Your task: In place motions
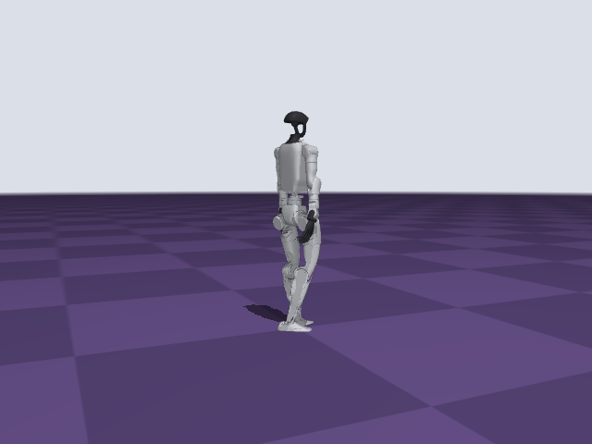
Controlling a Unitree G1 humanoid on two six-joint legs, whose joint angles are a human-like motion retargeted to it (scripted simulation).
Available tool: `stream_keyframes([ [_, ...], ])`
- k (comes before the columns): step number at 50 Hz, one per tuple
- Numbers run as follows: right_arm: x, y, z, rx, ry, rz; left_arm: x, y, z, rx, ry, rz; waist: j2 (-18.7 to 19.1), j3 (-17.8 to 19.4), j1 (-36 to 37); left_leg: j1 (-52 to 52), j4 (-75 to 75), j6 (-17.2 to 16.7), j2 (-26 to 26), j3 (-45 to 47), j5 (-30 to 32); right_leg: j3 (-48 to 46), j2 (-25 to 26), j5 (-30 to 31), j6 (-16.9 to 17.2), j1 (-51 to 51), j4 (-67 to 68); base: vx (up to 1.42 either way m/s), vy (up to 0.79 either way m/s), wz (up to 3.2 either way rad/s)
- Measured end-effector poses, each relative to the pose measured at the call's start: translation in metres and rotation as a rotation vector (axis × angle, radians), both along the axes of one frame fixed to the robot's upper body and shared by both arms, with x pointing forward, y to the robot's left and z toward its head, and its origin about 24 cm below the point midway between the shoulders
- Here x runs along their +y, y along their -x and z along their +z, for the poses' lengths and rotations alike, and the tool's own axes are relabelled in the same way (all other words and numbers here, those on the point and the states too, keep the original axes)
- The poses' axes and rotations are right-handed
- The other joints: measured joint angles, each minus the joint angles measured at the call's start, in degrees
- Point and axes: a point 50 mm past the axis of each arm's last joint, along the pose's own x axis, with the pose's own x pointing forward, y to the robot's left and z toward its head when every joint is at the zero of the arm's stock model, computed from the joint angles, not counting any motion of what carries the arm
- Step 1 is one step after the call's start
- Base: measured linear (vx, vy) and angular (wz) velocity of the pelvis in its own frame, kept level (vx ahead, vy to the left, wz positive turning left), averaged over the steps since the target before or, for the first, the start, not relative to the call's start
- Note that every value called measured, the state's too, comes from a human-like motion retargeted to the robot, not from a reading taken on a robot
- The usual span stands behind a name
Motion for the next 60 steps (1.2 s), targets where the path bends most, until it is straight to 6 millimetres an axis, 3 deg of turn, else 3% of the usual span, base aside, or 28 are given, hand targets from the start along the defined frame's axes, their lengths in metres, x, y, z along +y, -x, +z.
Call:
stream_keyframes([
  [8,-0.015,-0.01,0.001,-0.057,0.062,0.037,0.023,-0.033,0.008,-0.105,-0.058,-0.025,-4.8,6.7,17.8,-1.2,-0.4,-3.3,-7.0,-6.3,4.4,-15.1,-3.1,-2.5,3.0,6.1,-1.2,-0.27,0.36,2.09],
  [15,-0.023,-0.037,-0.001,-0.15,0.087,0.121,0.044,-0.018,0.009,-0.022,-0.13,0.115,-7.7,11.5,32.0,-1.1,-1.0,-7.3,-11.5,-9.7,5.1,-24.3,-4.4,-4.0,5.6,9.3,-0.6,-0.22,0.09,1.63],
  [23,-0.018,-0.129,0.0,-0.409,0.082,0.285,0.043,0.039,0.005,0.132,-0.132,0.32,-8.7,13.9,36.7,-1.6,-1.3,-9.6,-11.7,-10.7,4.2,-27.6,-3.6,-4.0,7.3,10.0,-0.4,-0.04,-0.04,0.53],
  [27,0.009,-0.177,0.004,-0.599,-0.01,0.266,0.035,0.068,0.005,0.213,-0.107,0.333,-9.0,14.5,36.5,-1.6,-1.3,-9.6,-11.4,-10.7,4.2,-27.8,-3.4,-4.0,7.6,10.2,-0.3,0.0,-0.04,-0.03],
  [32,0.047,-0.203,0.008,-0.714,-0.163,0.216,0.031,0.077,0.006,0.239,-0.085,0.313,-9.1,14.7,34.9,-1.3,-1.5,-9.0,-11.0,-10.6,4.6,-27.7,-3.2,-4.0,7.8,10.2,-0.2,0.02,-0.03,-0.07],
  [36,0.065,-0.2,0.006,-0.718,-0.249,0.22,0.033,0.067,0.005,0.213,-0.087,0.301,-9.3,14.0,32.9,-0.9,-1.5,-6.8,-10.9,-11.0,5.4,-26.9,-3.2,-3.8,7.6,10.0,-0.3,0.05,-0.04,-0.26],
  [41,0.07,-0.173,-0.004,-0.61,-0.27,0.293,0.036,0.055,0.005,0.178,-0.097,0.31,-9.3,12.6,29.7,0.0,-0.9,-3.3,-10.4,-11.1,5.2,-23.7,-3.4,-3.4,6.5,9.2,-0.4,0.12,-0.04,-0.69],
  [50,0.042,-0.111,-0.014,-0.31,-0.155,0.38,0.033,0.056,0.005,0.193,-0.092,0.28,-7.5,9.3,20.4,3.0,-0.7,-0.3,-5.4,-4.7,2.1,-9.6,-2.5,-1.7,2.6,6.2,-0.5,0.19,-0.14,-1.62],
  [54,0.027,-0.105,-0.012,-0.288,-0.095,0.354,0.034,0.065,0.005,0.213,-0.091,0.259,-5.8,6.9,12.8,4.1,-1.5,0.1,-2.1,0.3,0.7,-2.6,-1.0,0.0,0.9,4.1,-1.1,0.11,-0.24,-1.87],
  [60,0.011,-0.112,-0.009,-0.337,-0.012,0.234,0.045,0.071,0.007,0.235,-0.121,0.194,-2.5,4.0,3.6,5.4,-2.6,0.3,2.1,8.0,-1.5,8.1,1.8,2.6,-1.1,0.4,-1.9,-0.01,-0.25,-1.84],
])
